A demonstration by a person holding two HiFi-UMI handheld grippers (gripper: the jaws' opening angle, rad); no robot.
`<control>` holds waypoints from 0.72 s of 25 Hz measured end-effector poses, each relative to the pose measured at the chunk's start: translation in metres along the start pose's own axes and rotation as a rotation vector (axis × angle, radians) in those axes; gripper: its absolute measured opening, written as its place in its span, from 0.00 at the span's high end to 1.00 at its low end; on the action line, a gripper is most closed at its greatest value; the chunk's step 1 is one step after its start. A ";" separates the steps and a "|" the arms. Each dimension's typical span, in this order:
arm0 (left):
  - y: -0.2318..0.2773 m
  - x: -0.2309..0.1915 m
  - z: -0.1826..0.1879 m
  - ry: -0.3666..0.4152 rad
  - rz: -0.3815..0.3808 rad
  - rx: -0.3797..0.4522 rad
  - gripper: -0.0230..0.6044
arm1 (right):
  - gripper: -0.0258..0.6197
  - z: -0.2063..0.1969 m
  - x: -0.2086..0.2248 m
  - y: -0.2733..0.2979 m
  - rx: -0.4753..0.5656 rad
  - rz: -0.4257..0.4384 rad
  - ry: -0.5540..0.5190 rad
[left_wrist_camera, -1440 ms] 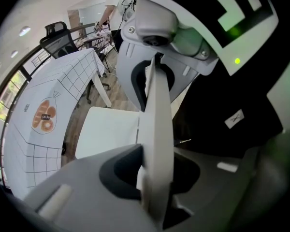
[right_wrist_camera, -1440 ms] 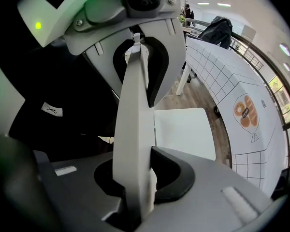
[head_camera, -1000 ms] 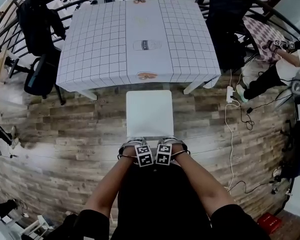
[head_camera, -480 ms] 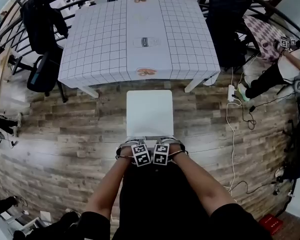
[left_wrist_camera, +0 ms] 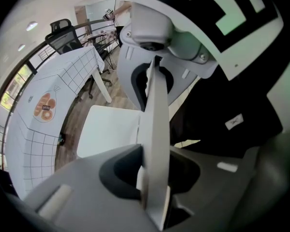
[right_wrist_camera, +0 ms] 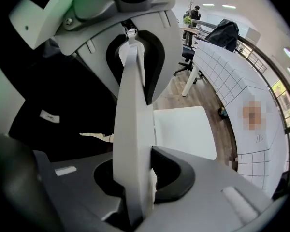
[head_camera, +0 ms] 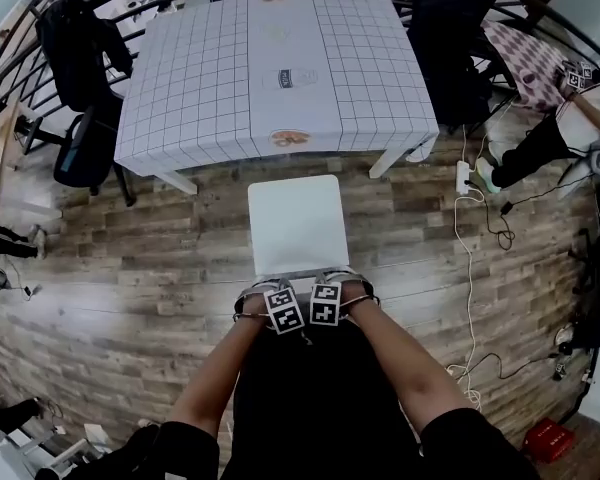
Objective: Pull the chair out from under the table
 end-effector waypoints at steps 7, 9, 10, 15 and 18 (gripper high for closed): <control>-0.045 -0.006 -0.003 -0.098 -0.046 0.072 0.79 | 0.81 0.018 -0.018 -0.037 0.012 0.067 0.055; -0.021 -0.015 -0.013 -0.097 -0.014 0.066 0.80 | 0.79 0.018 0.001 -0.020 0.049 0.070 0.088; -0.019 -0.019 -0.016 -0.090 -0.001 0.063 0.80 | 0.79 0.020 0.006 -0.019 0.077 0.070 0.114; -0.056 -0.013 -0.023 -0.147 0.019 0.106 0.80 | 0.77 0.020 -0.017 -0.048 0.216 0.021 0.164; -0.084 -0.047 -0.030 -0.296 0.011 0.132 0.81 | 0.78 0.028 -0.002 -0.095 0.355 -0.006 0.230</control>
Point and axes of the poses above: the fingertips, and each gripper's own axes: y forward along the fingers, x to its right, z out of its top, the point moved 1 cm from there along -y, backward along the fingers, and after that the axes turned 14 degrees about z, right-handed, at the moved point
